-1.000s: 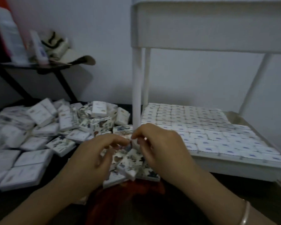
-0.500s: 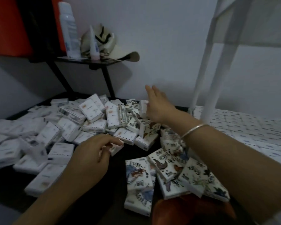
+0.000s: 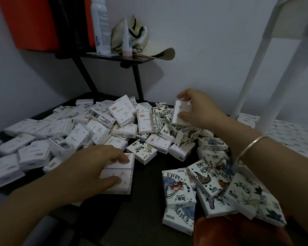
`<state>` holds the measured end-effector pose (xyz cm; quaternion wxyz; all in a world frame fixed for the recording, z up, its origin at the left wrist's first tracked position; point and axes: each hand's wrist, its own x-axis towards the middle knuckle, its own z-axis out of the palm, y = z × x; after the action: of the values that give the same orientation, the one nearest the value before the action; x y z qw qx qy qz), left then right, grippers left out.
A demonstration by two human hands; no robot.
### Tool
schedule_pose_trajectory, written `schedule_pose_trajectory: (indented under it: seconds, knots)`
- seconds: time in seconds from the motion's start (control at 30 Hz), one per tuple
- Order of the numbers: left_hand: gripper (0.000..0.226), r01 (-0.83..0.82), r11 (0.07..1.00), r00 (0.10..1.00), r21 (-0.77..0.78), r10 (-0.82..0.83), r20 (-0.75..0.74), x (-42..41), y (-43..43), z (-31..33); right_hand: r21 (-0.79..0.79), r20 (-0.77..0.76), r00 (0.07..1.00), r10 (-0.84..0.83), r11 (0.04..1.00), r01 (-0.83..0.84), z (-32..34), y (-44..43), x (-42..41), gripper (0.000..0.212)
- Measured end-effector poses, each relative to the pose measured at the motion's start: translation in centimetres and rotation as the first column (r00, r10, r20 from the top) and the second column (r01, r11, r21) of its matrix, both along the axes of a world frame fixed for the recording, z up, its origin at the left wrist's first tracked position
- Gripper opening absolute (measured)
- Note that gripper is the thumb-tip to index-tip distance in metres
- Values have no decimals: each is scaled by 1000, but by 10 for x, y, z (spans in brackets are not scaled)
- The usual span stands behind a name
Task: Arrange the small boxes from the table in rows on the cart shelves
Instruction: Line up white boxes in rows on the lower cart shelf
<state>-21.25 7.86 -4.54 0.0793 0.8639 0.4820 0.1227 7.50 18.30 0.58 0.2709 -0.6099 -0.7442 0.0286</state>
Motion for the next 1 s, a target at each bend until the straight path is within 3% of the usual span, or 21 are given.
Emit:
schedule_pose_trajectory:
  seconds: [0.07, 0.17, 0.27, 0.43, 0.57, 0.7, 0.8, 0.9, 1.0]
  knots:
    - [38, 3, 995, 1000, 97, -2, -7, -3, 0, -3, 98, 3, 1000, -18, 995, 17, 0, -6, -2, 46]
    - [68, -10, 969, 997, 248, 30, -77, -11, 1, -2, 185, -29, 1000, -11, 983, 16, 1, -17, -6, 45]
    - [65, 23, 956, 977, 294, 41, -209, -11, -1, -1, 202, -65, 997, 28, 979, -14, 2, -29, -10, 47]
    - [51, 23, 968, 979, 249, 29, -202, -9, -2, -9, 204, -92, 990, 110, 975, -89, 4, -54, -18, 40]
    - [55, -32, 987, 983, 159, 60, -174, -6, -7, -9, 149, -127, 977, 174, 977, -154, 4, -80, -11, 42]
    - [57, -82, 991, 992, 109, 91, -84, 2, -17, -3, 238, -30, 990, 135, 963, -124, 3, -110, 3, 48]
    - [62, -26, 991, 997, 135, 16, 71, 21, -34, 6, 243, -14, 992, 128, 962, -121, 1, -136, 18, 50]
    - [58, 62, 982, 960, 178, -107, 258, 54, -52, 21, 206, -125, 989, 75, 977, -48, -1, -162, 38, 49]
    - [46, 163, 970, 904, 178, -219, 368, 93, -65, 30, 140, -334, 941, 50, 990, -3, -5, -185, 68, 44]
